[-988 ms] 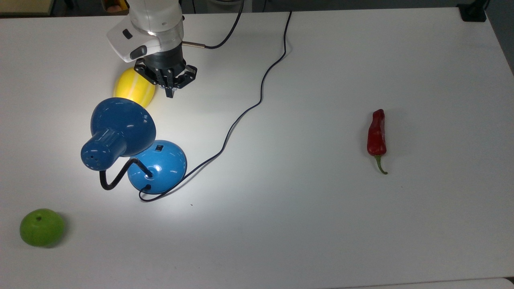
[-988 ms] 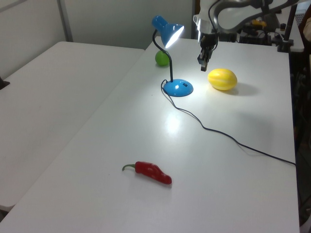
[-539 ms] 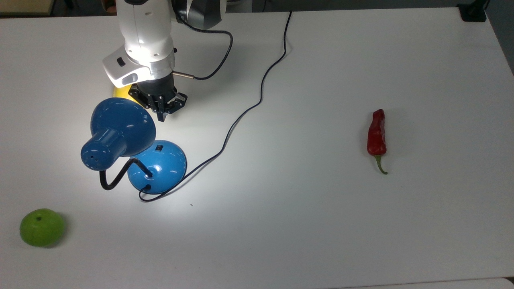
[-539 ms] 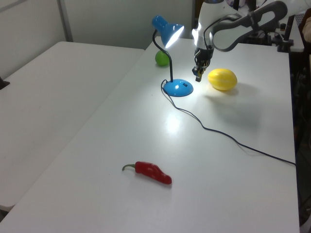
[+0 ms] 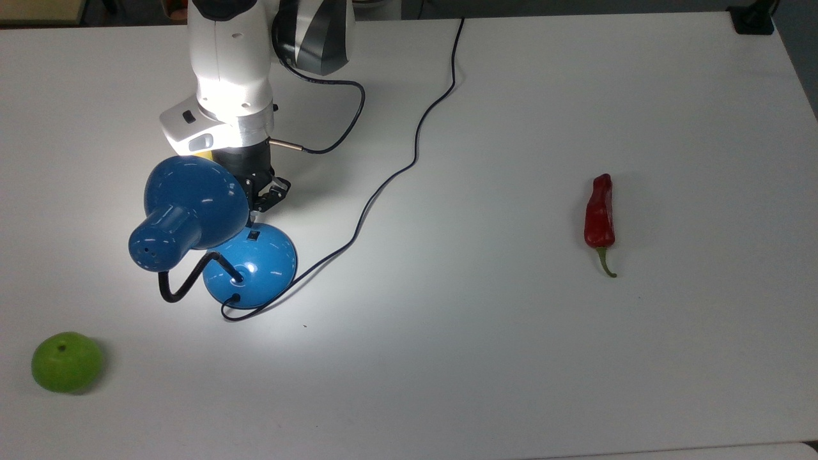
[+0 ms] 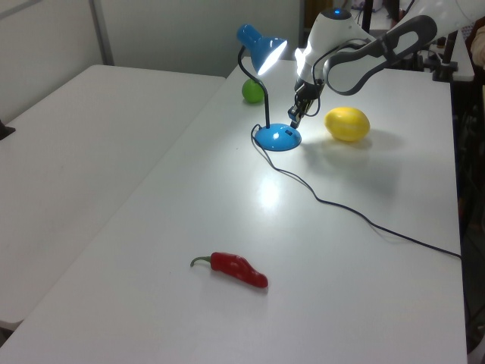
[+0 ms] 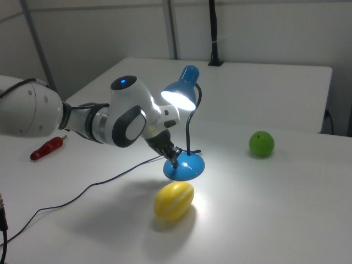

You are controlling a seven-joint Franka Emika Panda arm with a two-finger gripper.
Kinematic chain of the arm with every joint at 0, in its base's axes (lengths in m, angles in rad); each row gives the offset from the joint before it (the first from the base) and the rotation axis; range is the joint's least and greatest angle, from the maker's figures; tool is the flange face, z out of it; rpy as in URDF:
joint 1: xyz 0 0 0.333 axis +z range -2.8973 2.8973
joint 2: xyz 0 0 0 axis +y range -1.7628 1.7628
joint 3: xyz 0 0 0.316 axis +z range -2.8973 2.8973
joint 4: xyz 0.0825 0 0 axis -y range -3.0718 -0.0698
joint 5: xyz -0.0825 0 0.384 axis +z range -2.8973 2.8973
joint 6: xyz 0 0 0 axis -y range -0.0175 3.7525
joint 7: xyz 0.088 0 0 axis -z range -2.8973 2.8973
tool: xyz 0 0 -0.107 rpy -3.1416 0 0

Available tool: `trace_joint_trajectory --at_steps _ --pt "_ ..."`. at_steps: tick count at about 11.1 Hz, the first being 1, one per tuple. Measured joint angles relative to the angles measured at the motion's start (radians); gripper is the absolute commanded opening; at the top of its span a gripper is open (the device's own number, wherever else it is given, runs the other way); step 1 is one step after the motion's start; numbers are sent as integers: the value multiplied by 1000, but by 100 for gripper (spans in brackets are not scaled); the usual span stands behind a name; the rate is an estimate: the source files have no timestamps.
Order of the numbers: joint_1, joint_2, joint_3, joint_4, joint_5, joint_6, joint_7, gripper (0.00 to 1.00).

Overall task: Turn off lamp
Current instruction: 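Press the switch on the lamp base with the gripper fingers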

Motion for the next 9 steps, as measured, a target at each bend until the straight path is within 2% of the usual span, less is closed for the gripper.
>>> trace_joint_trajectory --at_steps 9 --pt "-1 41 0 29 0 12 1 0"
